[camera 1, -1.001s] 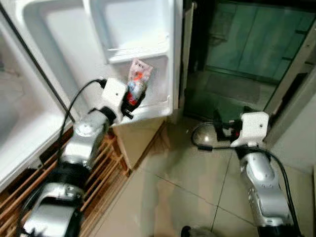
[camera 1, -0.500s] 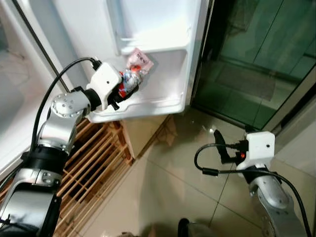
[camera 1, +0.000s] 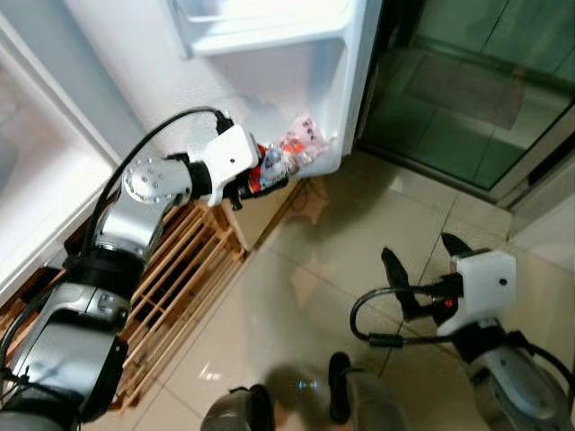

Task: Restocking fridge

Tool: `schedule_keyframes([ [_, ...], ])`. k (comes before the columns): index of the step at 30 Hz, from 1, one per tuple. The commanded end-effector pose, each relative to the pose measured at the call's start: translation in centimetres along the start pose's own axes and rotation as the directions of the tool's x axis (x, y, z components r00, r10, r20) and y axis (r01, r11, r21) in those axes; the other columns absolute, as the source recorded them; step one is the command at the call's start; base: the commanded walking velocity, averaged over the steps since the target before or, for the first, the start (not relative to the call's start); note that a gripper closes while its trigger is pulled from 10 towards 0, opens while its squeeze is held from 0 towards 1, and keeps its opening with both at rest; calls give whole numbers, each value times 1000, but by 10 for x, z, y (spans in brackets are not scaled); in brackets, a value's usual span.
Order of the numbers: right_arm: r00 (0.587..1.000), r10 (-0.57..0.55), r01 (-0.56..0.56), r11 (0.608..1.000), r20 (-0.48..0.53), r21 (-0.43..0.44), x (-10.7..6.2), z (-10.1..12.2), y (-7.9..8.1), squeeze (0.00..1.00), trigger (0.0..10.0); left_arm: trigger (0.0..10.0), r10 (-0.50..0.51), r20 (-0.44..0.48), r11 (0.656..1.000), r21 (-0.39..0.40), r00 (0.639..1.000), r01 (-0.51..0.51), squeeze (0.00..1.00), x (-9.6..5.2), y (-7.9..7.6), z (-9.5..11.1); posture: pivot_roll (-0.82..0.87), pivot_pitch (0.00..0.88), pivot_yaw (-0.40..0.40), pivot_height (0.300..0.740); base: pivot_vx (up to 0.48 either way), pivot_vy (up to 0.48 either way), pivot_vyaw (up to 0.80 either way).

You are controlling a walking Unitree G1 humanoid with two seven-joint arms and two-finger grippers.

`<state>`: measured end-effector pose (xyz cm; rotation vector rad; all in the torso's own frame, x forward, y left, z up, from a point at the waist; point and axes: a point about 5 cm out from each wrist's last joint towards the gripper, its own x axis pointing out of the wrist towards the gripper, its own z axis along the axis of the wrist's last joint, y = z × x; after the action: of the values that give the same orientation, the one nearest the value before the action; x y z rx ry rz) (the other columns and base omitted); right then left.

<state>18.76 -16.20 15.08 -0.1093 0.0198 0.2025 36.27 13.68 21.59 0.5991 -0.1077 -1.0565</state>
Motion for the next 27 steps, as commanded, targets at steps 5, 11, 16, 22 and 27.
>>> schedule_keyframes([
  [5,1000,-12,13,1000,-19,28,-10,2,9,0,10000,10000,-27,-16,997,-73,1000,25,0,0,9,-4,-310,329,129,740,0,0,0],
  [11,999,-41,42,999,-24,27,-13,3,9,0,10000,10000,-53,14,996,-67,999,53,0,3,17,7,-331,316,154,740,0,0,0],
  [16,998,-58,59,998,-28,28,-15,3,9,0,10000,10000,-79,48,990,-116,996,84,0,4,20,11,-333,312,159,740,0,0,0],
  [22,997,-59,61,997,-39,46,-14,0,14,0,10000,10000,-188,133,907,-355,973,224,0,-1,15,5,-326,299,166,740,0,0,0],
  [27,997,-63,64,997,-38,48,-11,-1,14,0,10000,10000,-179,165,869,-436,970,234,0,-3,16,1,-320,288,169,740,0,0,0],
])
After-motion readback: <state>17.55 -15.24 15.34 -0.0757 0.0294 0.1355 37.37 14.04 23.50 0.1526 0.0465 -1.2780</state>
